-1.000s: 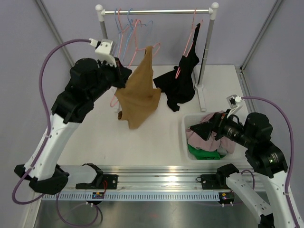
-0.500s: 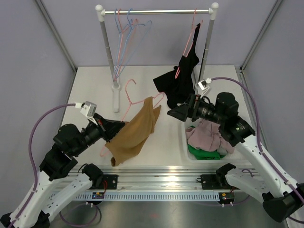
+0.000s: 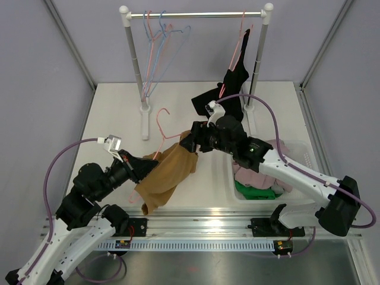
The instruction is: Remove the tank top from the hanger
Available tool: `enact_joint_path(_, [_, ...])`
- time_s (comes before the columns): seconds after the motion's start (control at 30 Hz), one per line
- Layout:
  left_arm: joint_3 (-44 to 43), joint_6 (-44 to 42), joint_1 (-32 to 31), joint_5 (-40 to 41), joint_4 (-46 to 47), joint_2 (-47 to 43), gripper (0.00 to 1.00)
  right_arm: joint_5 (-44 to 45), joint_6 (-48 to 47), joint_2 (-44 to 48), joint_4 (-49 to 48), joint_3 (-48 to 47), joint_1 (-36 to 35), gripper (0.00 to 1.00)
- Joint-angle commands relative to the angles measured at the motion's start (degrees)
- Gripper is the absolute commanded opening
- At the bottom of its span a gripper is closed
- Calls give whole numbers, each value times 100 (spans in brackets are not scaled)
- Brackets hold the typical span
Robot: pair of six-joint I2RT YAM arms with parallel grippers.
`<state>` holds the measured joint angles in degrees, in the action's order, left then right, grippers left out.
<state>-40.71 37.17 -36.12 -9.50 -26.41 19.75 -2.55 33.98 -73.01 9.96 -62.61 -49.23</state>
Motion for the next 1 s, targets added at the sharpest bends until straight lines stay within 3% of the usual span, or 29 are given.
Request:
enact_joint_path(0.0, [-34, 115, -18, -158, 567, -15, 0, 553, -313, -230, -380, -383, -104, 76])
enact_joint_path(0.1, [-86, 98, -18, -193, 576, 11, 0, 772, -400, -433, -372, -436, -122, 67])
enact_joint_path(0.2, [-86, 98, -18, -246, 576, 12, 0, 1001, -514, -547, -372, -445, -122, 40])
enact_joint_path(0.23, [-86, 89, -18, -254, 567, 12, 0, 1054, -541, -573, -380, -436, -122, 22])
enact_joint_path(0.33, [-130, 10, -18, -167, 445, -6, 0, 1221, -638, -591, -302, -454, -122, 0])
enact_joint_path(0.5, [-349, -262, -18, 237, -117, 37, 0, 1825, -769, -390, -73, -287, -122, 0])
enact_joint_path(0.67, [-534, -517, -18, -104, -548, 135, 0, 2882, -1077, -521, 786, -515, 228, 0])
enact_joint_path(0.87, [-684, -482, -18, -237, -663, -155, 0, 2619, -1191, -776, 903, -401, 1038, 0])
enact_joint_path(0.97, [-754, -412, -18, -438, -567, -226, 0, 1902, -1279, -776, 824, -340, 1153, 0])
